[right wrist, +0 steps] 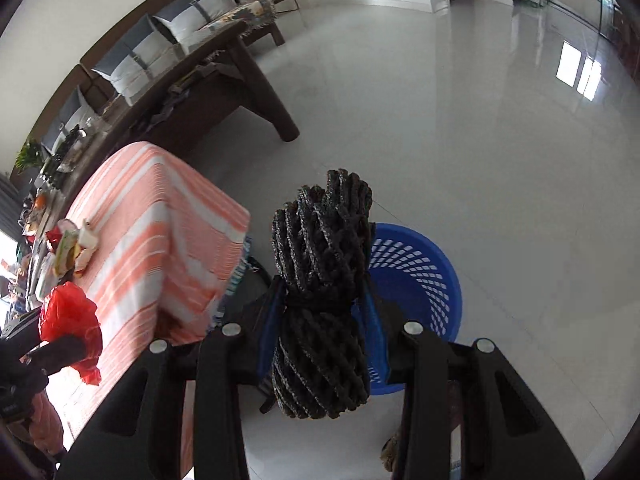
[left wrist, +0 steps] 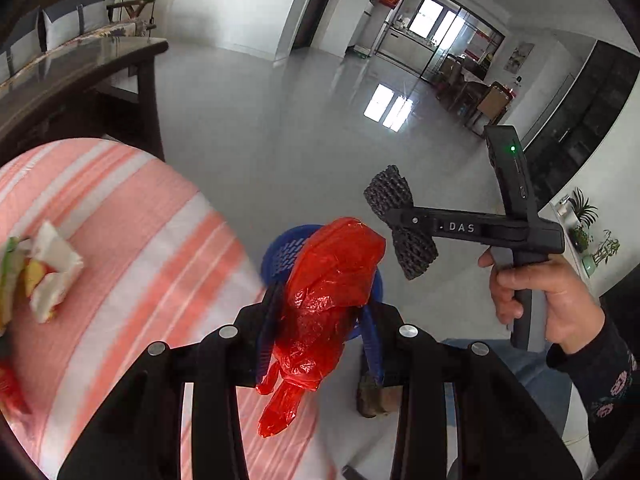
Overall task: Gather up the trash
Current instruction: 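Carry both items to the blue basket and open both tools to drop them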
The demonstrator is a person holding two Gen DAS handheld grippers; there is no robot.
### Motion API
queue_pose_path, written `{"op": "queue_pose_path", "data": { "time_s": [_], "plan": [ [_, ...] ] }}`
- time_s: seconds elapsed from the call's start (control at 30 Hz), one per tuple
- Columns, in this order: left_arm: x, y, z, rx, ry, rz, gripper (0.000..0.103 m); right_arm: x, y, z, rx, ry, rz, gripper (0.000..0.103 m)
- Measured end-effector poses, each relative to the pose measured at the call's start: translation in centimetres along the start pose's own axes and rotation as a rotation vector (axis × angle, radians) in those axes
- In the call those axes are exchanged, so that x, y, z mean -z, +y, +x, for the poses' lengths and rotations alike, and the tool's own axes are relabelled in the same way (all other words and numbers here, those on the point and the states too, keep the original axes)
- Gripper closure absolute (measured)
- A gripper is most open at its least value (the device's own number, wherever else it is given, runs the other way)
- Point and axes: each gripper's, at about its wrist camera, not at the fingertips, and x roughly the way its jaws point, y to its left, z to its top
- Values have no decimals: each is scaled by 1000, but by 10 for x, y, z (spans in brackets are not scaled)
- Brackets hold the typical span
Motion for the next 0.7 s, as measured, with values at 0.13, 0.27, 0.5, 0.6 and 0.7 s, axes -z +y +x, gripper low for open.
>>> {"op": "queue_pose_path", "data": {
  "time_s": [0.13, 0.27, 0.5, 0.6, 0.7],
  "plan": [
    [-23, -21, 74, 39, 62, -41, 65, -2, -38, 28, -12, 35, 55, 66],
    [-36, -28, 132, 50, 98, -62, 64, -2, -69, 50, -71, 56, 143, 64],
    [-53, -20, 193, 36, 113, -127, 63, -6, -88, 69, -95, 62, 185, 42],
    [-57, -22, 205, 26, 101, -141, 36, -8, -96, 64, -82, 52, 212, 30],
    [-57, -23, 192, -13, 58, -162, 15, -10, -99, 53, -39, 21, 224, 30]
  ]
}}
